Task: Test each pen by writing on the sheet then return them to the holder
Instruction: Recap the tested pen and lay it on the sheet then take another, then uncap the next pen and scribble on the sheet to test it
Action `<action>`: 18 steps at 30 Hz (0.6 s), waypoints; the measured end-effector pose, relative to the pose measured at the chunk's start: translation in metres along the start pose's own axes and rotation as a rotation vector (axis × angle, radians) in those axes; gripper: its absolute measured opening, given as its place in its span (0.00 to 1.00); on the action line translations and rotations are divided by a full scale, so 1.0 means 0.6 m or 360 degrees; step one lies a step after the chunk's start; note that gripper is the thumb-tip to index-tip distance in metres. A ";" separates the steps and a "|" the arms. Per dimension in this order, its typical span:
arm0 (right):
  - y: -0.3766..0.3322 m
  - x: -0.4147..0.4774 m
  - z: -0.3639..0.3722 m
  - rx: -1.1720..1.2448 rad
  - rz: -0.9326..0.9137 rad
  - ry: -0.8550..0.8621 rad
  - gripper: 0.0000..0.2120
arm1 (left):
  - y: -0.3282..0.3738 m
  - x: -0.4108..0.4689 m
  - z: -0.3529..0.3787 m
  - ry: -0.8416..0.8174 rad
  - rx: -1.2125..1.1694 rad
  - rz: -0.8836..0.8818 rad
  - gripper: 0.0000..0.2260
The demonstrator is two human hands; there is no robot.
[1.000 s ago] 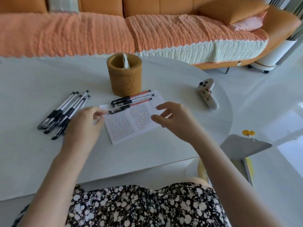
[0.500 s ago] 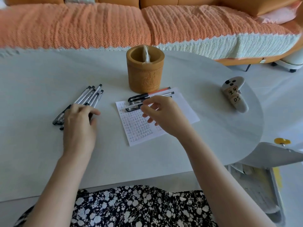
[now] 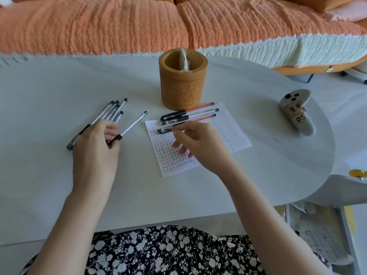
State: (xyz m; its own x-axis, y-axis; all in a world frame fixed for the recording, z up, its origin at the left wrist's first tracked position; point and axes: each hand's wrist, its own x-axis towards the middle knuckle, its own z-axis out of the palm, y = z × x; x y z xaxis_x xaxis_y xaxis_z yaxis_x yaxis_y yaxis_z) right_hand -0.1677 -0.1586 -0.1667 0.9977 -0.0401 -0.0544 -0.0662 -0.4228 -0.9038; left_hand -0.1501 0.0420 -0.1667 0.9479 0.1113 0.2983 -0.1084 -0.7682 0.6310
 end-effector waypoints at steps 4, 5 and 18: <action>-0.015 0.003 0.010 0.0129 -0.0056 -0.0045 0.12 | 0.035 -0.009 -0.011 -0.0101 -0.0347 0.0086 0.12; -0.020 0.004 0.012 0.0156 -0.0072 -0.0077 0.12 | 0.044 -0.013 -0.011 -0.0186 -0.0449 0.0111 0.13; 0.006 -0.001 -0.026 0.0843 -0.0087 0.0314 0.12 | 0.111 -0.021 0.064 -0.0652 -0.0348 0.0340 0.06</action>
State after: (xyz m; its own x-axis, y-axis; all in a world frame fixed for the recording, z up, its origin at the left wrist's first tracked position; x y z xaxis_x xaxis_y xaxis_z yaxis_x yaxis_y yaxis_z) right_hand -0.1685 -0.1745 -0.1633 0.9747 -0.2210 0.0329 0.0519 0.0810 -0.9954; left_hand -0.1579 -0.0349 -0.1560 0.9326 -0.3238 0.1592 -0.3310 -0.5922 0.7347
